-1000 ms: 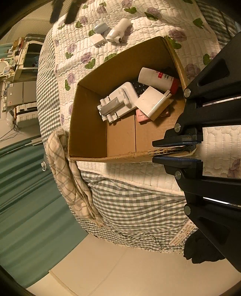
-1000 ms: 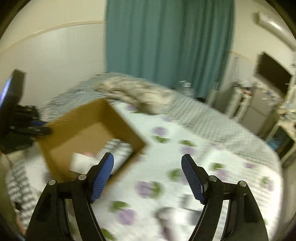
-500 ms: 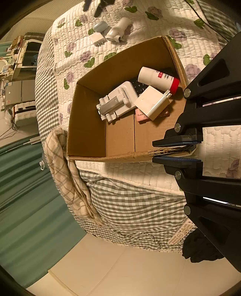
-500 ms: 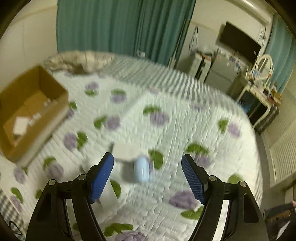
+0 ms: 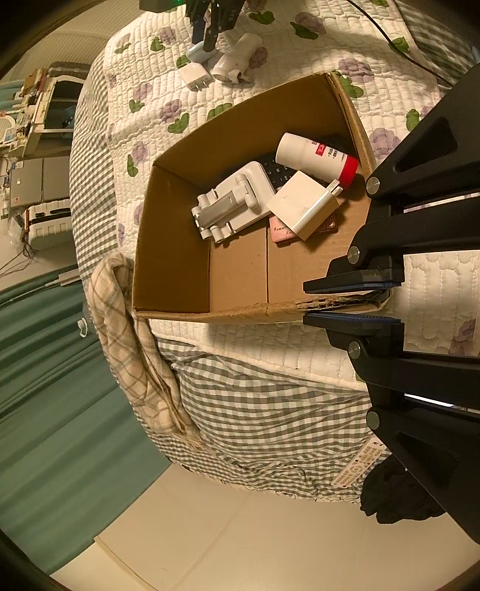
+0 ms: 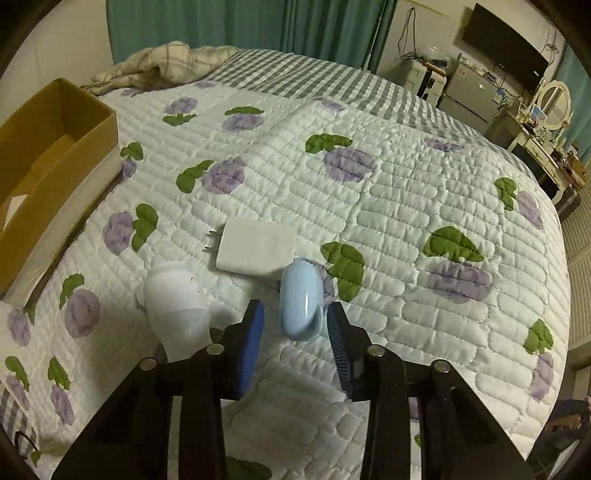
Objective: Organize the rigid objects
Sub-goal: 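Grasp the light-blue earbud case with the right gripper, then carry the light-blue earbud case into the box and release it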
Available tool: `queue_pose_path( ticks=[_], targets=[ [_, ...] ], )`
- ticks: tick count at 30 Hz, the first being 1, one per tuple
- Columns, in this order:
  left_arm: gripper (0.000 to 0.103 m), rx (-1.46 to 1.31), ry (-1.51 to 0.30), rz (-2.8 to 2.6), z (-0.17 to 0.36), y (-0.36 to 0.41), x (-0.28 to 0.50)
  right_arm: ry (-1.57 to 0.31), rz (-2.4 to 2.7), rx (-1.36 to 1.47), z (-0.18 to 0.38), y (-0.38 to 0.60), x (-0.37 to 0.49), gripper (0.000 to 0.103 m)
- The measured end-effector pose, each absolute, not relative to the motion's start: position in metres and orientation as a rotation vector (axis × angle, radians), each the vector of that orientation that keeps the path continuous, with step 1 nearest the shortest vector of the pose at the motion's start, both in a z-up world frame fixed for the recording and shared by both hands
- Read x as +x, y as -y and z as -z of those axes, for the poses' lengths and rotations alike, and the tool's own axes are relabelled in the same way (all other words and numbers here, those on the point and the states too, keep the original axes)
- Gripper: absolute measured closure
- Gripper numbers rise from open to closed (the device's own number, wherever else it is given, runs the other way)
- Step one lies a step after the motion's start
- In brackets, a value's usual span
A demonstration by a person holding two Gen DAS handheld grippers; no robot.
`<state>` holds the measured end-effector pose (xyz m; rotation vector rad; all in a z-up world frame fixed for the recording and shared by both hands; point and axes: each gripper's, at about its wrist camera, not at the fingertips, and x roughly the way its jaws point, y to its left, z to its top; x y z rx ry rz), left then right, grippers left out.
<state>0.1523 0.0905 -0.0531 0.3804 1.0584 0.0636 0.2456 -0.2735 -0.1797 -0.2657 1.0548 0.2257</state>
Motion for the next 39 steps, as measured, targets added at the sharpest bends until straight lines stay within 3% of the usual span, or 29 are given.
queue_pose_path(
  ticks=[2, 10, 21, 30, 39],
  targets=[
    [0.094, 0.381, -1.059, -0.063, 0.053, -0.090, 0.152, -1.063, -0.217, -0.271, 0.182, 0.273, 0.247, 0.079],
    [0.094, 0.378, -1.058, -0.063, 0.053, -0.090, 0.152, -1.007, -0.201, -0.266, 0.169, 0.274, 0.241, 0.080],
    [0.094, 0.379, -1.058, -0.061, 0.051, -0.089, 0.152, -0.848, -0.232, -0.294, 0.105, 0.256, 0.228, 0.081],
    [0.094, 0.378, -1.058, -0.060, 0.051, -0.089, 0.152, -0.642, -0.422, -0.309, 0.030, 0.173, 0.215, 0.081],
    [0.094, 0.375, -1.058, -0.055, 0.053, -0.088, 0.153, -0.629, -0.616, -0.303, 0.037, 0.064, 0.224, 0.081]
  ],
)
